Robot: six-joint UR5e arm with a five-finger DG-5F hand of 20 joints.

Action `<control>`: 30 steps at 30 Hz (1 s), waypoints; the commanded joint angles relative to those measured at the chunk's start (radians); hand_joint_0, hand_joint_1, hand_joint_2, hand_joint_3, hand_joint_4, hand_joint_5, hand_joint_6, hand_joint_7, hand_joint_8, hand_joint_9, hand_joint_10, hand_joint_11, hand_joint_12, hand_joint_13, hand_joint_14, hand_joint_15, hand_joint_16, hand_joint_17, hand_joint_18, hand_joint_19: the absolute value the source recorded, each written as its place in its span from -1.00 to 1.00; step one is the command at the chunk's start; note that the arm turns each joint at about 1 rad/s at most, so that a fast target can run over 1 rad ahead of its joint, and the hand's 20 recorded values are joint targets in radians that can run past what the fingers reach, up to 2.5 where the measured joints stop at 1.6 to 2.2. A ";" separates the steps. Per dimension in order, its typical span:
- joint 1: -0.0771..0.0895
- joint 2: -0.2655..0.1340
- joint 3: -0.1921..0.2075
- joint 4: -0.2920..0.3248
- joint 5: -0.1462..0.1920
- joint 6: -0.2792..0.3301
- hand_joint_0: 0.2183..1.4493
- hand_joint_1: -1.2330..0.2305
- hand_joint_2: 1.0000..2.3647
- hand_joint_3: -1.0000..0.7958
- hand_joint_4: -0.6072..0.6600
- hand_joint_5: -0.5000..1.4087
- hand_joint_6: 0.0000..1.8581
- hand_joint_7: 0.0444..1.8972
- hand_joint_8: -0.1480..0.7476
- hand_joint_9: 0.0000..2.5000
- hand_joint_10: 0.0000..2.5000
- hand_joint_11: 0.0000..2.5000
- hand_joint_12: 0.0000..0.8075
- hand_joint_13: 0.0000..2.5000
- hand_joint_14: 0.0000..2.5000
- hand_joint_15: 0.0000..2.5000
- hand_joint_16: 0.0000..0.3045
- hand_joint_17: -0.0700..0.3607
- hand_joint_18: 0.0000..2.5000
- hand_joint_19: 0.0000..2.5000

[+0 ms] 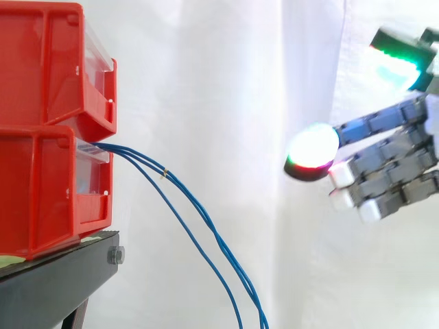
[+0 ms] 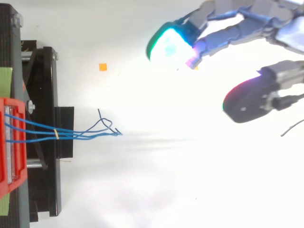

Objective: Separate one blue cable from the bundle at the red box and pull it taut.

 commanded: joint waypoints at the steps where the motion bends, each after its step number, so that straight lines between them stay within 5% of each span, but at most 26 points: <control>1: 0.000 -0.033 0.013 0.045 0.004 -0.008 -0.51 -0.20 -1.00 -0.41 0.19 -0.67 -0.46 -0.21 -0.11 -0.44 -0.99 -0.54 -0.27 -0.52 -0.99 -0.68 -0.73 -0.24 -0.68 -0.52; 7: -0.006 -0.085 0.022 0.113 0.004 -0.031 -0.51 -0.20 -1.00 -0.41 0.19 -0.67 -0.46 -0.22 -0.11 -0.44 -0.99 -0.55 -0.28 -0.52 -0.99 -0.68 -0.73 -0.24 -0.68 -0.52; 8: -0.008 -0.125 0.050 0.132 0.000 -0.031 -0.51 -0.20 -1.00 -0.41 0.19 -0.67 -0.46 -0.21 -0.11 -0.44 -0.99 -0.53 -0.28 -0.52 -0.99 -0.68 -0.73 -0.24 -0.68 -0.52; 15: -0.005 -0.171 0.079 0.160 -0.002 -0.064 -0.51 -0.21 -1.00 -0.41 0.19 -0.67 -0.46 -0.21 -0.12 -0.44 -0.99 -0.54 -0.28 -0.52 -0.99 -0.68 -0.73 -0.24 -0.68 -0.52; 20: -0.009 -0.246 0.121 0.168 -0.013 -0.102 -0.51 -0.21 -1.00 -0.41 0.19 -0.67 -0.46 -0.21 -0.11 -0.44 -0.99 -0.54 -0.28 -0.52 -0.99 -0.68 -0.73 -0.24 -0.68 -0.52; 30: -0.009 -0.283 0.156 0.171 -0.025 -0.119 -0.51 -0.20 -1.00 -0.41 0.19 -0.67 -0.46 -0.21 -0.12 -0.44 -0.99 -0.54 -0.28 -0.51 -0.99 -0.67 -0.73 -0.24 -0.68 -0.51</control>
